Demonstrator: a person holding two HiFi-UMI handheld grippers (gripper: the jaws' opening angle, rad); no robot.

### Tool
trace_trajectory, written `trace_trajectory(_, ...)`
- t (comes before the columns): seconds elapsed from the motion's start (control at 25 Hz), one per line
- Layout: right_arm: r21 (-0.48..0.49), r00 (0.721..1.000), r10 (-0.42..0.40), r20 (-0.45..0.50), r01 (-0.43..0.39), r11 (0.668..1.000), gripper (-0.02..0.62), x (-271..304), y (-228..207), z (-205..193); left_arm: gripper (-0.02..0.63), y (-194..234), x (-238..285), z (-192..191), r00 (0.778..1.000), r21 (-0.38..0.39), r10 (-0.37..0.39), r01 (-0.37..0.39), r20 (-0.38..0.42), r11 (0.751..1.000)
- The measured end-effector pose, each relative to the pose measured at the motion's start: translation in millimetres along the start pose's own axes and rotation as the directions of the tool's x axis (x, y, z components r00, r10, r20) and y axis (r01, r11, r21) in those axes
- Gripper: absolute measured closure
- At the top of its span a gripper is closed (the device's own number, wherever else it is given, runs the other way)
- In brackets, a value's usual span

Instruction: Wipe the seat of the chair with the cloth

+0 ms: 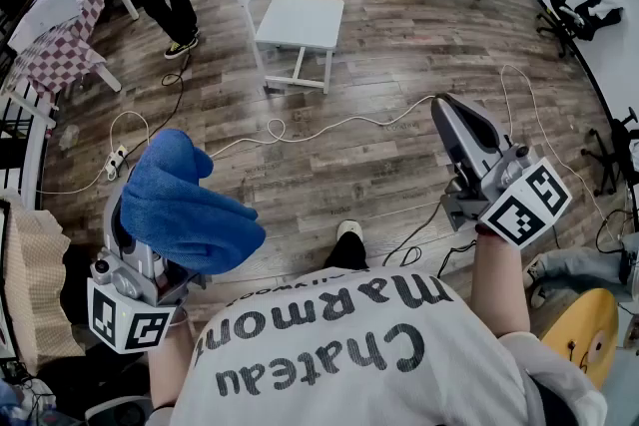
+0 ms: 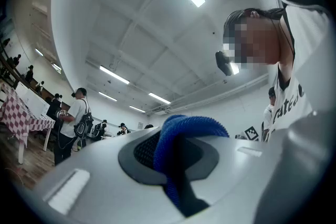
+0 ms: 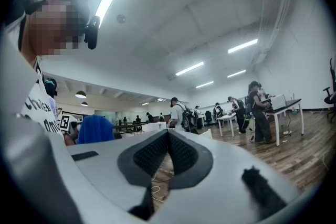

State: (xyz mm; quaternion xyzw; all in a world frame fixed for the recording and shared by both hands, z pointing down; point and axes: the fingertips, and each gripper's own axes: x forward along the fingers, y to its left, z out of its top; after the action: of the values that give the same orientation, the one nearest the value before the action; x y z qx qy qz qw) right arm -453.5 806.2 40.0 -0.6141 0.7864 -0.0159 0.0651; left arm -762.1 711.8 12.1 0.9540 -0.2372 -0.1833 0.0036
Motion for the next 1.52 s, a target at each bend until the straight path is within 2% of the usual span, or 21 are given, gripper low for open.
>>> trace_trajectory(0.28,0.017,1.000,-0.005,-0.014,0.005,1.000,0.581,0.3,-5.6,-2.4,0.571,2.5,5.9,-11.2,0.999,-0.038,0.010,-0.011,-0.036,0.999)
trace_trajectory(0.44,0.021,0.996,-0.036,-0.085,0.038,0.999,0.581,1.2,-17.3,-26.6,0.571,16.5,7.4,-35.7,0.991,-0.092,0.096,-0.105,-0.097,0.990)
trace_trajectory(0.56,0.034,0.984,-0.077,-0.158,0.083,0.996,0.581,5.1,-34.7,-47.2,0.571,34.0,11.5,-56.2,0.975,-0.146,0.170,-0.191,-0.145,0.971)
trace_trajectory(0.64,0.048,0.978,-0.093,-0.189,0.104,0.993,0.581,7.4,-48.6,-55.4,0.571,40.4,19.3,-67.3,0.967,-0.167,0.191,-0.219,-0.166,0.961)
trace_trajectory(0.8,0.066,0.975,-0.102,-0.197,0.117,0.991,0.581,16.9,-82.3,-50.6,0.571,45.7,54.8,-77.2,0.969,-0.191,0.188,-0.217,-0.159,0.957)
trace_trajectory(0.96,0.052,0.982,-0.098,-0.162,0.108,0.993,0.581,26.8,-118.7,-39.1,0.571,49.1,95.8,-93.3,0.968,-0.205,0.199,-0.228,-0.152,0.952)
trace_trajectory(1.04,0.034,0.987,-0.083,-0.139,0.088,0.995,0.581,34.6,-137.3,-30.8,0.571,57.1,115.0,-102.4,0.955,-0.209,0.249,-0.279,-0.159,0.937)
trace_trajectory(1.16,0.013,0.989,-0.052,-0.141,0.054,0.998,0.581,44.7,-163.1,-23.1,0.571,71.0,137.2,-125.7,0.915,-0.248,0.350,-0.393,-0.202,0.885)
trace_trajectory(1.24,0.002,0.987,-0.036,-0.157,0.037,0.999,0.581,50.3,-178.0,-19.0,0.571,74.2,152.0,-144.5,0.895,-0.309,0.376,-0.437,-0.239,0.845)
trace_trajectory(1.32,-0.006,0.986,-0.011,-0.167,0.010,1.000,0.581,57.9,-188.4,-17.4,0.571,72.1,165.5,-159.3,0.892,-0.366,0.373,-0.446,-0.254,0.817)
trace_trajectory(1.52,0.009,0.983,0.039,-0.179,-0.038,0.999,0.581,75.5,-205.5,-26.4,0.571,69.3,187.7,-180.1,0.887,-0.367,0.358,-0.449,-0.290,0.815)
